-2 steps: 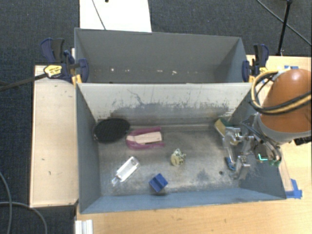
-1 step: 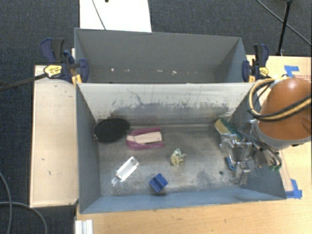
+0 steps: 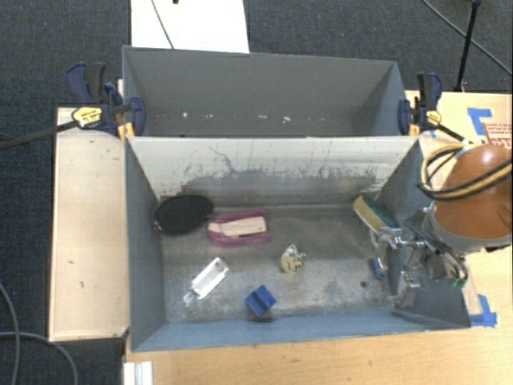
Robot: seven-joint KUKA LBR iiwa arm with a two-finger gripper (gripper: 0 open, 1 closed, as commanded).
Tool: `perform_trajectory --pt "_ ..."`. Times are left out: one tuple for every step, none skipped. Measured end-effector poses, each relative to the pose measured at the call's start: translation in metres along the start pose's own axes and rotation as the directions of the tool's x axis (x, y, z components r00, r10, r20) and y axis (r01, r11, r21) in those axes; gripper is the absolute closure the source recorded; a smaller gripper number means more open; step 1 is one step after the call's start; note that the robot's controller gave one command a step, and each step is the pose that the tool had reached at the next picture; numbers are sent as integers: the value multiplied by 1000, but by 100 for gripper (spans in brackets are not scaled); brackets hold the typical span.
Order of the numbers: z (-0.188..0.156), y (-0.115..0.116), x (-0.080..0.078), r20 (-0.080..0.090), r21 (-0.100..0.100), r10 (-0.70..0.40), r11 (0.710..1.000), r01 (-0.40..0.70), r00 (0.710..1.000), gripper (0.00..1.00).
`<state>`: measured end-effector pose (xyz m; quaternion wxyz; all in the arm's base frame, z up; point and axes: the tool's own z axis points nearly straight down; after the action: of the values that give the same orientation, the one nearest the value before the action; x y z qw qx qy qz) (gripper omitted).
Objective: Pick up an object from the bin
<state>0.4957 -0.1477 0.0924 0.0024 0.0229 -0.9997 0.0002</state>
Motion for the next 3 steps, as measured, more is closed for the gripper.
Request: perform_trajectory --pt "20 -4 -32 2 -3 76 997 -76 997 0" --pt "23 -4 -28 -9 -3 74 997 -74 997 100" --pt "24 -5 -25 -23 -4 73 997 -73 997 0"
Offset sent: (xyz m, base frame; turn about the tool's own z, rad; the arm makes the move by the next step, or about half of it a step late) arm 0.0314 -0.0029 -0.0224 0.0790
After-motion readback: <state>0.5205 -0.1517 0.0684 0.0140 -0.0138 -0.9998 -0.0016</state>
